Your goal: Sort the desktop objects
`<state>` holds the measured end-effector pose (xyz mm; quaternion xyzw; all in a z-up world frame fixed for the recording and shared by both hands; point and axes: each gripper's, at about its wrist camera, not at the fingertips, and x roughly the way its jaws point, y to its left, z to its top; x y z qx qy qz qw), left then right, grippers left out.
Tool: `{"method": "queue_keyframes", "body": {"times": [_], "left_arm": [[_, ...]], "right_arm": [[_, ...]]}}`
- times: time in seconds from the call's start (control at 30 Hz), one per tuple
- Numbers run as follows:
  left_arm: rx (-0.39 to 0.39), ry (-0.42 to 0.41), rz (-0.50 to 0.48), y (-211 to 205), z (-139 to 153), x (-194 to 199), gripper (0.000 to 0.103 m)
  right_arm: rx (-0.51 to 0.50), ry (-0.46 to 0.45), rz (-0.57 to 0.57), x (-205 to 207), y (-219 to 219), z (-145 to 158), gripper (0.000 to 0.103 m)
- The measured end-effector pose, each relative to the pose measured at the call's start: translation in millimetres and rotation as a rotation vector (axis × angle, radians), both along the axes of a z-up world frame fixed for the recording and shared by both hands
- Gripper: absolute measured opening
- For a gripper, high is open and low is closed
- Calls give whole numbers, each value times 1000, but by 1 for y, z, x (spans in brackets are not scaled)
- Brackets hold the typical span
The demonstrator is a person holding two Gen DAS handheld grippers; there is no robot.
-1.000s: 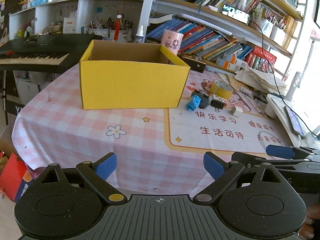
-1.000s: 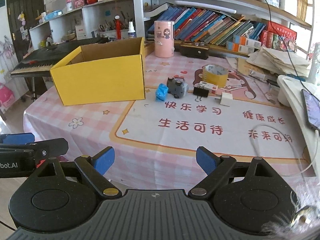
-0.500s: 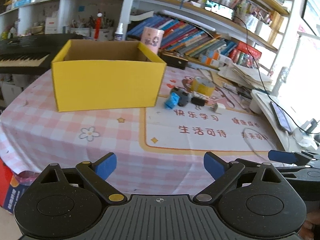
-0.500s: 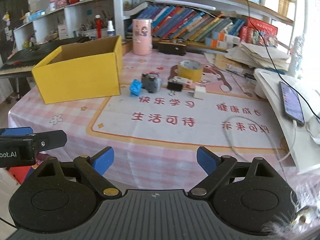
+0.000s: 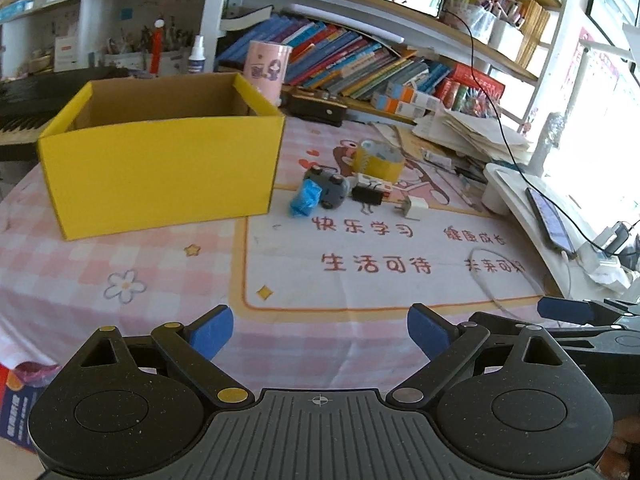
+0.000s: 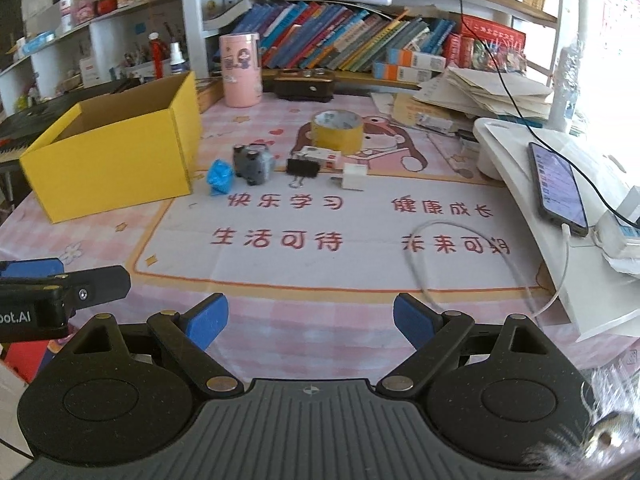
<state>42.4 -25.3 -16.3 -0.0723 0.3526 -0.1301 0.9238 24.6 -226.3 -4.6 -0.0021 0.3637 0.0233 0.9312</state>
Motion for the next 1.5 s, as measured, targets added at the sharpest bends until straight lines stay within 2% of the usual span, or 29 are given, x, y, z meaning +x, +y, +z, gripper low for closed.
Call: {"method": "queue_keyframes", "body": {"times": [0.57,0.97,1.3,1.5], "left_arm": [[2,34,38,-28,-5,58,96],[11,50,140,-47,-11,95,96],[55,61,249,-64,-17,124,96],[57,77,279,-72,-24,140,96]], "right_arm": [[-10,36,42,66,-29,-3,90],[-11,59,131,120,-51,-8,89],[21,83,208,164,-70,-18,87],[11,85,266,186,-71,-25,87]]}}
